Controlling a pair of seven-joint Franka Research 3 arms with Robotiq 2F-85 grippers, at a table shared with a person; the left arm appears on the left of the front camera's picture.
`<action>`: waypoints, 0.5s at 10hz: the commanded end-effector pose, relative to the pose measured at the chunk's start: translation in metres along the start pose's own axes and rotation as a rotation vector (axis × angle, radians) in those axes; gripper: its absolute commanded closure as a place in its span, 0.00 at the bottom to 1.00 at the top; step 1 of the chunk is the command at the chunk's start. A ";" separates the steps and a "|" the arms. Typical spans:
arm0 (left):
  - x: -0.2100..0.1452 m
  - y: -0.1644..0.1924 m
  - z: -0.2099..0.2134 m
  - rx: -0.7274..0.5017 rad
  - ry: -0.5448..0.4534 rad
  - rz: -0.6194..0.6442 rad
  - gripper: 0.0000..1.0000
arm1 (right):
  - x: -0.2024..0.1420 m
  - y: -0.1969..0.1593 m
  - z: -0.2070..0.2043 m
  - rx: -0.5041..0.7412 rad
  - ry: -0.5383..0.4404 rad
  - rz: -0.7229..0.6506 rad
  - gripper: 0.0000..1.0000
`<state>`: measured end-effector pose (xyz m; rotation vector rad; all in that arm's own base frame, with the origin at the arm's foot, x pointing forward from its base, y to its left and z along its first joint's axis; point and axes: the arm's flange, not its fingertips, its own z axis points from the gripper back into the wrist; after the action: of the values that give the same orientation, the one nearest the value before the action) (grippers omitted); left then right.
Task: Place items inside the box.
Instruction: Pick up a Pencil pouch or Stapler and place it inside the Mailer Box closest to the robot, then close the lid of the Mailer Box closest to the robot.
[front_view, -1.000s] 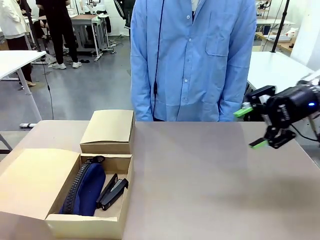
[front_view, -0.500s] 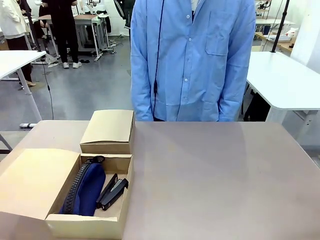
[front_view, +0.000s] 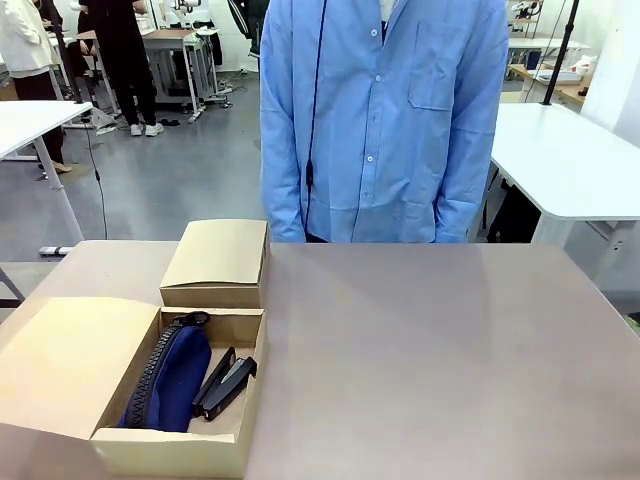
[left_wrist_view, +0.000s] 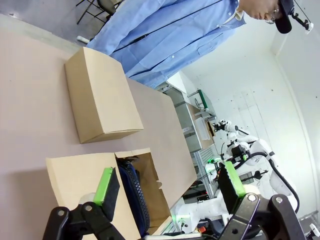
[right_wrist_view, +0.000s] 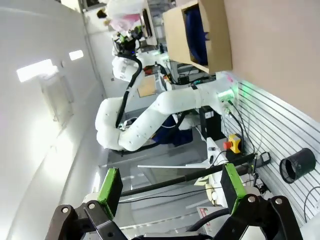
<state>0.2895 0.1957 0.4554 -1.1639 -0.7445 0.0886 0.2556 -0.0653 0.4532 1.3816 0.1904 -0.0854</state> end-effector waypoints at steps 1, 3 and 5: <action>0.001 -0.001 -0.001 -0.020 -0.019 -0.020 0.00 | -0.001 0.006 0.007 0.019 0.001 0.001 0.00; 0.001 -0.001 -0.001 -0.020 -0.019 -0.020 0.00 | -0.001 0.006 0.007 0.019 0.001 0.001 0.00; 0.001 -0.001 -0.001 -0.020 -0.019 -0.020 0.00 | -0.001 0.006 0.007 0.019 0.001 0.001 0.00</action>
<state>0.2895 0.1957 0.4554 -1.1639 -0.7445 0.0886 0.2559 -0.0671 0.4533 1.3844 0.1884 -0.0895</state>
